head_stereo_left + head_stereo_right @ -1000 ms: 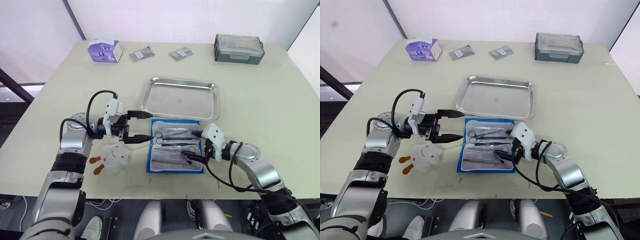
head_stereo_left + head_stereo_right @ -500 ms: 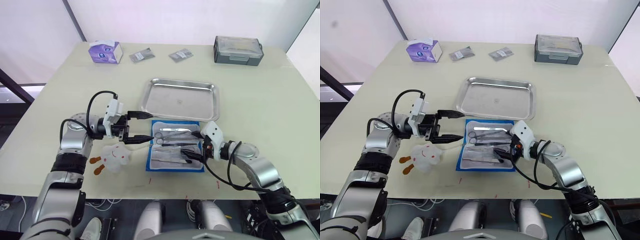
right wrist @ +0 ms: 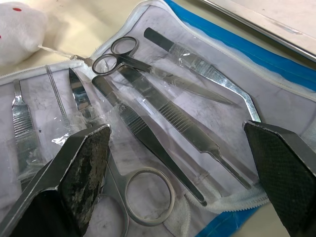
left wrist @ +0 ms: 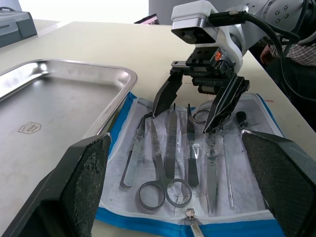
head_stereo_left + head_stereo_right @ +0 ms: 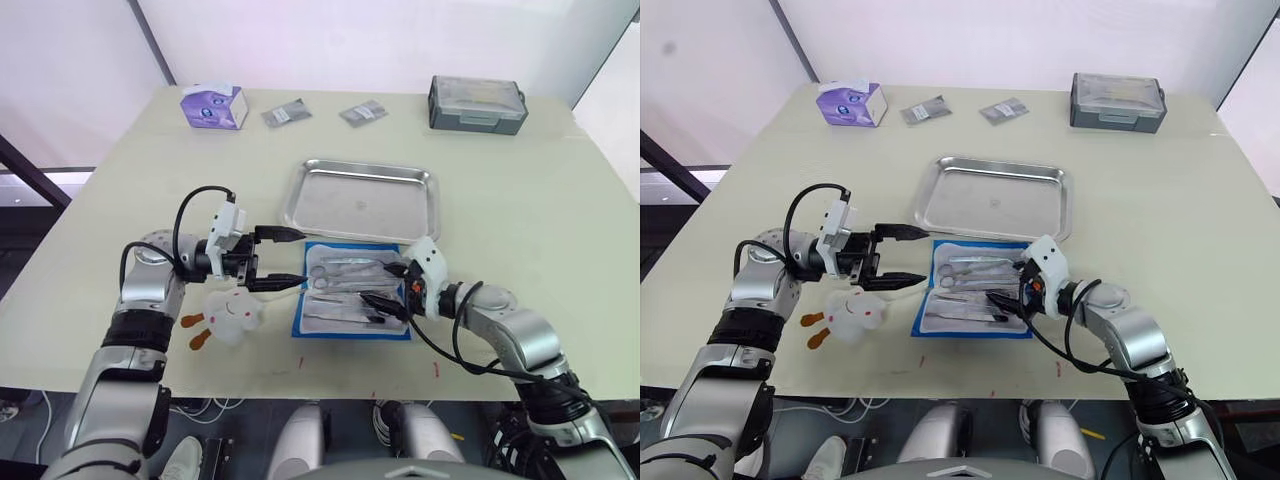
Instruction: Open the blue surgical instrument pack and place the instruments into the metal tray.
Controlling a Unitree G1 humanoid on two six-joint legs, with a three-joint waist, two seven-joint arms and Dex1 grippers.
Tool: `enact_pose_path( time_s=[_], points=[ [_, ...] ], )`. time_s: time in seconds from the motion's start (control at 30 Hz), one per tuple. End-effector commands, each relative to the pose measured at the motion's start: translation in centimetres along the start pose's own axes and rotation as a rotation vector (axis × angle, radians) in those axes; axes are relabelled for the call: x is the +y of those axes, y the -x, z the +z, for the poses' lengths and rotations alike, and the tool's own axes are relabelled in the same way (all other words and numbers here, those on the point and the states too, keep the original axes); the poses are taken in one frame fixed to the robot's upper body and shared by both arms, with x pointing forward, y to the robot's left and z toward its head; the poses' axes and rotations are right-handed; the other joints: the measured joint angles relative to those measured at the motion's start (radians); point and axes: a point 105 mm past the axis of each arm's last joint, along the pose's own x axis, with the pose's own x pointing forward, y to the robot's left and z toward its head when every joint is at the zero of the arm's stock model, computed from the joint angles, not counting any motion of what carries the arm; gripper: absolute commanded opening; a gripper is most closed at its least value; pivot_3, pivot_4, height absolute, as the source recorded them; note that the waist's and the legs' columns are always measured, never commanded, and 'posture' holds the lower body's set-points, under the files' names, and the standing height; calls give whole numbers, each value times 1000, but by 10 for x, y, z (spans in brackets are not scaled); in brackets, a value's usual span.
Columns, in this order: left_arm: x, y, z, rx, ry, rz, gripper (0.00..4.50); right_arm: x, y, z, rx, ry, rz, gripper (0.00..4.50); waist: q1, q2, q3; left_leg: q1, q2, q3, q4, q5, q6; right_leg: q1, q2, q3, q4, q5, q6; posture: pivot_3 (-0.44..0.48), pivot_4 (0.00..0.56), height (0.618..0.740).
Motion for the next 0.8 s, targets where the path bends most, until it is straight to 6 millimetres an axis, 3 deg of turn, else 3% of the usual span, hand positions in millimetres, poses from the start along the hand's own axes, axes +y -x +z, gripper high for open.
enact_pose_path(
  time_s=[0.03, 0.47, 0.8],
  points=[
    [-4, 0, 10, -22, -54, -45, 4500, -3, 2, -62, 216, -223, -36, 4474, 0, 0, 0, 0, 0, 0, 0, 0, 0, 0, 0, 0, 0, 0, 0, 0, 150, 738],
    [-4, 0, 10, -21, -55, -47, 4500, -10, -1, -57, 202, -170, -87, 4474, 0, 0, -1, 0, 0, 0, 0, 0, 0, 0, 0, 0, 0, 0, 0, 0, 150, 738],
    [-4, 0, 9, -21, -53, -45, 4500, -5, 0, -14, 26, -36, -44, 4474, -1, 1, 0, -1, 0, 0, 0, 0, 0, 0, 0, 0, 0, 0, 0, 0, 150, 738]
  ],
)
